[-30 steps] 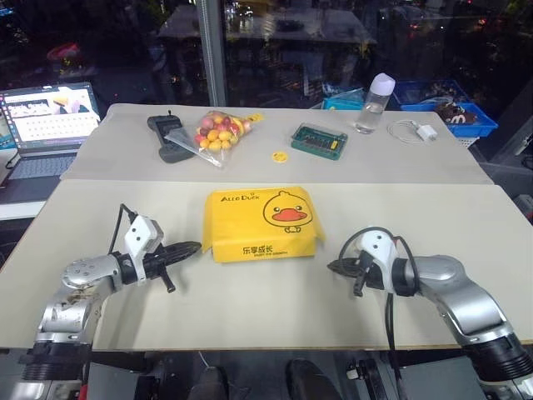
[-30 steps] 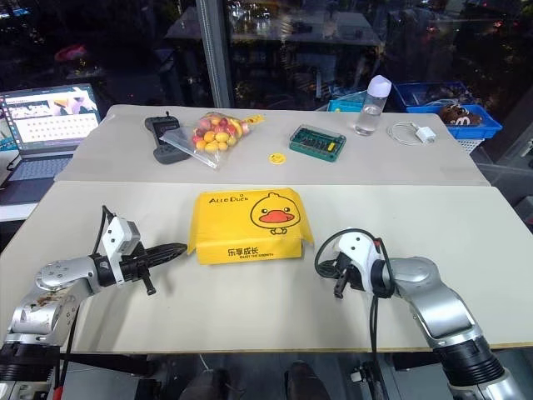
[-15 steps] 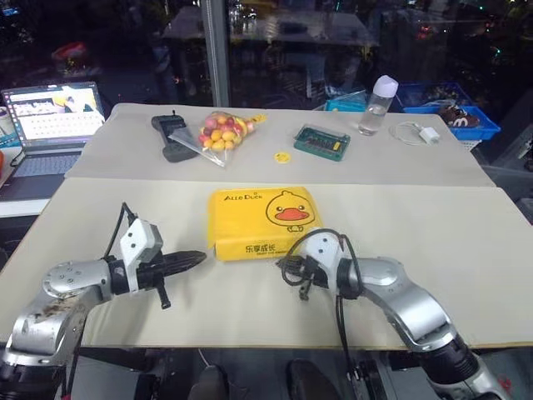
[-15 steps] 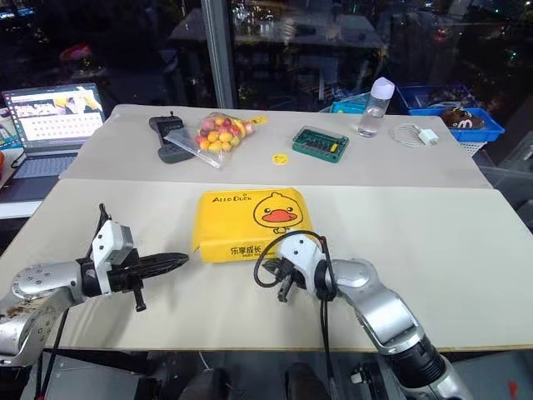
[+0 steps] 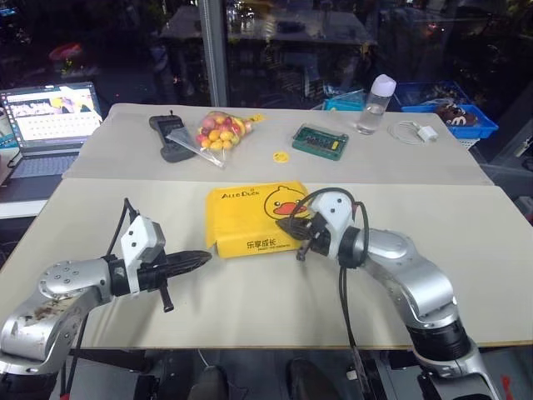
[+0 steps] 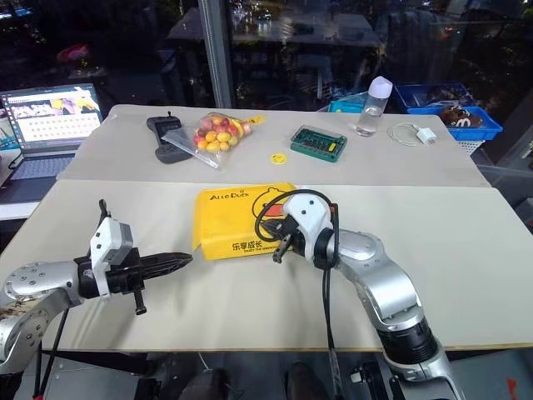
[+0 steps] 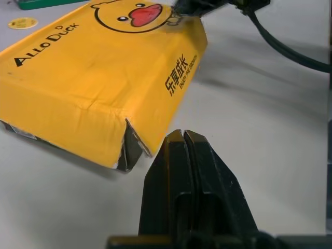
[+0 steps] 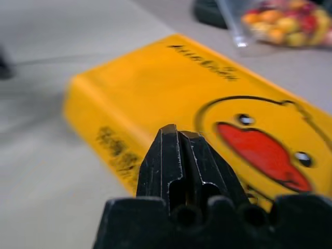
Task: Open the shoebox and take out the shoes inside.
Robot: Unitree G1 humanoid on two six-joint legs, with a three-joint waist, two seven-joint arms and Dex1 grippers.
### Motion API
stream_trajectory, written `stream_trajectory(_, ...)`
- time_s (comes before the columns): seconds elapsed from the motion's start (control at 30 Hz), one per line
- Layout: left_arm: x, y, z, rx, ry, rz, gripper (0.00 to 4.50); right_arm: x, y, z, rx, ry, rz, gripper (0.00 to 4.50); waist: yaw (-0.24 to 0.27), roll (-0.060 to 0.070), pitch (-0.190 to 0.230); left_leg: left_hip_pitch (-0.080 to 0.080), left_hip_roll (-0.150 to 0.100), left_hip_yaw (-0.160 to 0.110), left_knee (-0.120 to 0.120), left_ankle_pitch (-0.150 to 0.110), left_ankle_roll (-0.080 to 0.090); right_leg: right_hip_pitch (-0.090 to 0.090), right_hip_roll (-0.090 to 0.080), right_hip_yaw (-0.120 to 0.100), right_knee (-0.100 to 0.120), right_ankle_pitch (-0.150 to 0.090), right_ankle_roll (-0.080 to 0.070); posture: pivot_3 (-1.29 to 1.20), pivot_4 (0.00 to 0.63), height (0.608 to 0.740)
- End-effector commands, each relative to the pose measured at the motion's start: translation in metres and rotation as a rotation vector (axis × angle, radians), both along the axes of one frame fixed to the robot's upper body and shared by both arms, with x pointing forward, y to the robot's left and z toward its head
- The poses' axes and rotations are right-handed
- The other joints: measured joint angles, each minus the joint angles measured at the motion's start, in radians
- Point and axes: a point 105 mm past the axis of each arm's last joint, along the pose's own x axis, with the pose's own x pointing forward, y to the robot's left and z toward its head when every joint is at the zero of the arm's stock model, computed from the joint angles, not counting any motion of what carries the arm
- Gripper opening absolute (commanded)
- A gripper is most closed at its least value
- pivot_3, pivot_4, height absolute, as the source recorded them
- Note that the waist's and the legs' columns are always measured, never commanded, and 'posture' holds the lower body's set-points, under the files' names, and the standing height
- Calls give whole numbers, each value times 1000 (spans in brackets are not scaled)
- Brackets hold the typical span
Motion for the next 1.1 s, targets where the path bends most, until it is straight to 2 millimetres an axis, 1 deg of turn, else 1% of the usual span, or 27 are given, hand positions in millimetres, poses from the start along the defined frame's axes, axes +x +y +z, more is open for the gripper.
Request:
stream_trajectory(0.03, -2, -3, 11, -3, -45, -14, 36, -29, 7, -13, -57, 60, 154, 278, 0, 0, 0, 0, 0, 0, 0, 0, 0, 0, 0, 0, 0, 0, 0, 0, 150, 712)
stream_trajectory(0.1, -4, -4, 12, -6, -48, -16, 36, -29, 8, -28, -94, 91, 153, 278, -1, 0, 0, 0, 0, 0, 0, 0, 0, 0, 0, 0, 0, 0, 0, 0, 150, 712)
stream_trajectory(0.17, -7, -4, 12, -8, -48, -17, 36, -25, 8, -39, -112, 100, 131, 278, -7, 0, 0, 1, 0, 0, 1, 0, 0, 0, 0, 0, 0, 0, -1, 0, 150, 712)
stream_trajectory(0.27, -14, -3, 14, -13, -51, -9, 36, -9, 9, -48, -102, 87, 38, 278, -12, 0, 0, 2, 0, 0, 2, 0, 0, 0, 0, 0, 0, 0, -5, 0, 150, 712)
stream_trajectory(0.3, -17, 0, 13, -12, -49, 0, 36, 0, 9, -52, -101, 80, -10, 278, -13, 0, 0, 2, 0, 0, 2, 0, 0, 0, 0, 0, 1, 0, -5, 0, 150, 712)
stream_trajectory(0.43, -25, 15, 14, -25, -46, 65, 36, 18, 6, -63, -110, 33, -138, 278, -17, 0, 0, 2, 0, 0, 3, 0, 0, 1, 0, 0, 0, 0, -5, 0, 150, 712)
stream_trajectory(0.5, -29, 22, 13, -26, -46, 106, 36, 19, 5, -70, -87, 59, -167, 278, -18, 0, 0, 1, 0, 0, 3, 0, 0, 0, 0, 0, 0, 0, -5, 0, 150, 712)
stream_trajectory(0.6, -33, 25, 13, -45, -44, 141, 36, 16, 4, -76, -25, 116, -202, 278, -17, 0, 0, 1, 0, 0, 3, 0, 0, 0, 0, 0, 0, 1, -5, 0, 150, 712)
stream_trajectory(0.7, -37, 21, 10, -53, -38, 140, 36, 12, 6, -73, 20, 122, -216, 278, -17, 0, 0, 1, 0, 0, 3, 0, 0, 1, 0, 0, 0, 0, -5, 0, 150, 712)
stream_trajectory(0.8, -39, 17, 8, -55, -31, 132, 36, 12, 11, -61, 81, 103, -214, 278, -18, 0, 0, 1, 0, 0, 4, 0, 0, 1, 0, 0, 0, 0, -6, 0, 150, 712)
stream_trajectory(0.9, -38, 15, 9, -58, -32, 127, 36, 18, 11, -41, 123, 61, -217, 278, -23, 0, 0, 2, 0, 0, 4, 0, 0, 1, 0, 0, 1, 0, -7, 0, 150, 712)
stream_trajectory(0.93, -37, 14, 11, -62, -37, 125, 36, 22, 11, -26, 145, 25, -212, 278, -25, 0, 0, 2, 0, 0, 4, 0, 0, 1, 0, 0, 1, 0, -7, 0, 150, 712)
stream_trajectory(1.0, -35, 12, 13, -67, -42, 122, 36, 23, 13, -11, 162, -6, -183, 278, -26, 0, 0, 1, 0, 0, 4, 0, 0, 1, 0, 0, 0, 0, -7, 0, 150, 712)
stream_trajectory(1.03, -35, 12, 13, -68, -42, 122, 36, 22, 14, -8, 164, -10, -172, 278, -27, 0, 0, 1, 0, 0, 4, 0, 0, 1, 0, 0, 0, 0, -6, 0, 150, 712)
stream_trajectory(1.1, -35, 12, 13, -70, -42, 121, 36, 20, 16, -9, 155, 0, -158, 278, -27, 0, 0, 1, 1, 0, 4, 0, 0, 1, 0, 0, 0, 1, -5, 0, 150, 712)
